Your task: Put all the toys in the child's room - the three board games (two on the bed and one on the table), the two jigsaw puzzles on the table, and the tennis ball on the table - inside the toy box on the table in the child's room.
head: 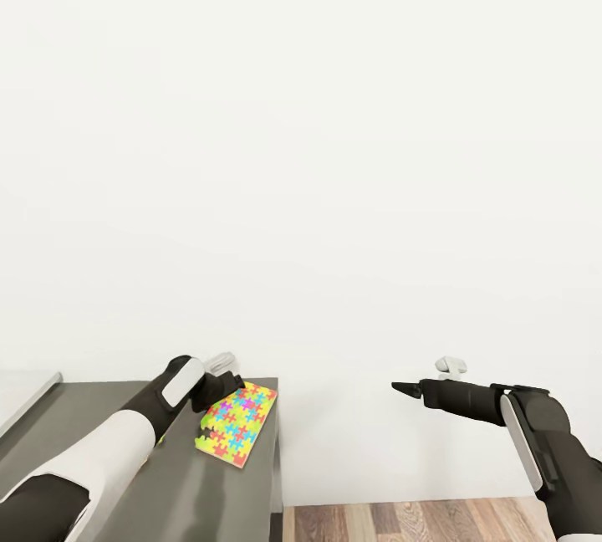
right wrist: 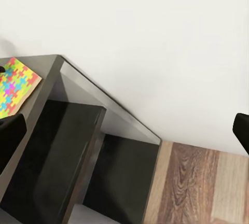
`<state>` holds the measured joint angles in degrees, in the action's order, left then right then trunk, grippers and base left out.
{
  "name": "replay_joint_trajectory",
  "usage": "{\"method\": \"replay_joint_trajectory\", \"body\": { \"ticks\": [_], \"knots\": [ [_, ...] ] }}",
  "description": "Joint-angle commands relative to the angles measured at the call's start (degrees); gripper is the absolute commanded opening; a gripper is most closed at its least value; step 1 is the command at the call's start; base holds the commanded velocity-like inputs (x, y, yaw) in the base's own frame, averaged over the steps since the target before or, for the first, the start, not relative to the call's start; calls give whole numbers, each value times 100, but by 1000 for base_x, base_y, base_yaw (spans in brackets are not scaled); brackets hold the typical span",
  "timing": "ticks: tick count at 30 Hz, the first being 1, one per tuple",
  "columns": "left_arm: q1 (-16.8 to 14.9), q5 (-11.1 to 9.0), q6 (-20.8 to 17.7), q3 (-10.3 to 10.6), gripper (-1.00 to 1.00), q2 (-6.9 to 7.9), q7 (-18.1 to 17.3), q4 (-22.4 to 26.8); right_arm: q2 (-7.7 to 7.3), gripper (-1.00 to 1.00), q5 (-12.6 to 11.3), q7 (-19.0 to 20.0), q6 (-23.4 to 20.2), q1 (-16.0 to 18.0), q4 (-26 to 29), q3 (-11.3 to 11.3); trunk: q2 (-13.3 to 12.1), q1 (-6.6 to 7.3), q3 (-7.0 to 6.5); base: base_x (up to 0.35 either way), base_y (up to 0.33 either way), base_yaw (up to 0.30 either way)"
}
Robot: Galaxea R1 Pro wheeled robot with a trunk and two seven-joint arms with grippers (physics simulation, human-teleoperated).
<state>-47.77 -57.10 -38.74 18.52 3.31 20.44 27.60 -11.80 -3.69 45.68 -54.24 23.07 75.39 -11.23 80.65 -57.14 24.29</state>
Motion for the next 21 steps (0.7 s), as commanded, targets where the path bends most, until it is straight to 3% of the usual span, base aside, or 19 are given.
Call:
{"method": "replay_joint_trajectory", "body": {
  "ticks": [1,14,21],
  "knots": [
    [66,-232,24,28,100,5,39,-115,0,100,-36,-7,-45,4,2,-4,3,-28,8,0,0,-27],
    [66,-243,24,236,100,3,38,-114,7,100,-35,-7,-40,4,2,-7,3,-28,8,0,0,-13],
    [66,-247,24,291,100,3,35,-114,10,100,-29,-9,-42,4,2,-3,3,-28,8,0,0,-110]
  ]
}}
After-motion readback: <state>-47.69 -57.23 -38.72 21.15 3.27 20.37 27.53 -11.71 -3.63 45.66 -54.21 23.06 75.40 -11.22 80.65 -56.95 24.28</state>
